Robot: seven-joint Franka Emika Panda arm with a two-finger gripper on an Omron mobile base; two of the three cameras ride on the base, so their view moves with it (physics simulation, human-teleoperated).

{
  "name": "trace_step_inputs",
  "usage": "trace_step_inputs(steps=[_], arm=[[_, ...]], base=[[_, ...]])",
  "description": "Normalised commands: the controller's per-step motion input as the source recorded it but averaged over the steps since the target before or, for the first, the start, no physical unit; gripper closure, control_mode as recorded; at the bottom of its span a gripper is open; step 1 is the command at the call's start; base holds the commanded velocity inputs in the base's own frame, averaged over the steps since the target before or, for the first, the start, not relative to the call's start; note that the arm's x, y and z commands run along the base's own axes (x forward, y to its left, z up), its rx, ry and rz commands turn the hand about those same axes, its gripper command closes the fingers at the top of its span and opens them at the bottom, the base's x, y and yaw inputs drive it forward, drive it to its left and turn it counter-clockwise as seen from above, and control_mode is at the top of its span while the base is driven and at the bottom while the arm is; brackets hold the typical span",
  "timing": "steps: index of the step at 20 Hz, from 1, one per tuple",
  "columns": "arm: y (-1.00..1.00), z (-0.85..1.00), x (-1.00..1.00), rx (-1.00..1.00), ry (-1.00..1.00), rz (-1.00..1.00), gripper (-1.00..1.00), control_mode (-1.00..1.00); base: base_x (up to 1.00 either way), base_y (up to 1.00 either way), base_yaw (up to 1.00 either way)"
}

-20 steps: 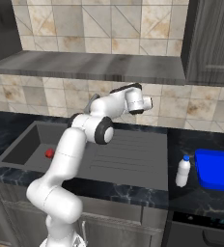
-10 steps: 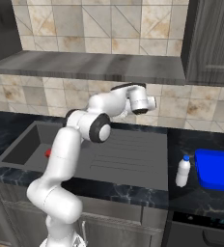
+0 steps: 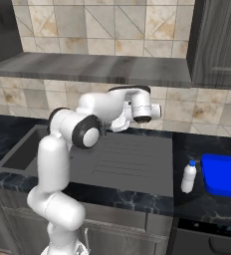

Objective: Pick up all produce items and place them in the sink. Turn on the sink faucet to wash them. Then turn the sink off and put them in the tray.

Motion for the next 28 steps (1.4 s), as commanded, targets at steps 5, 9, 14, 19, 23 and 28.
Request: trace_step_inputs(steps=[5, 9, 14, 19, 23, 28], arm=[[0.00, 0.41, -0.83, -0.07, -0.17, -0.03, -1.00, -1.00], [0.00, 0.38, -0.84, -0.07, -0.12, -0.06, -1.00, -1.00], [0.00, 0.45, -0.82, -0.05, -0.06, -0.10, -1.00, -1.00], [0.08, 0.38, -0.70, -0.04, 0.00, -0.20, -1.00, -1.00], [0.19, 0.26, -0.66, -0.02, 0.06, -0.27, -1.00, -1.00], [0.24, 0.21, -0.56, -0.01, 0.14, -0.31, -1.00, -1.00]], base=[[0.00, 0.00, 0.00], [0.00, 0.00, 0.00], [0.00, 0.00, 0.00], [0.00, 0.00, 0.00], [0.00, 0.00, 0.00], [0.00, 0.00, 0.00]])
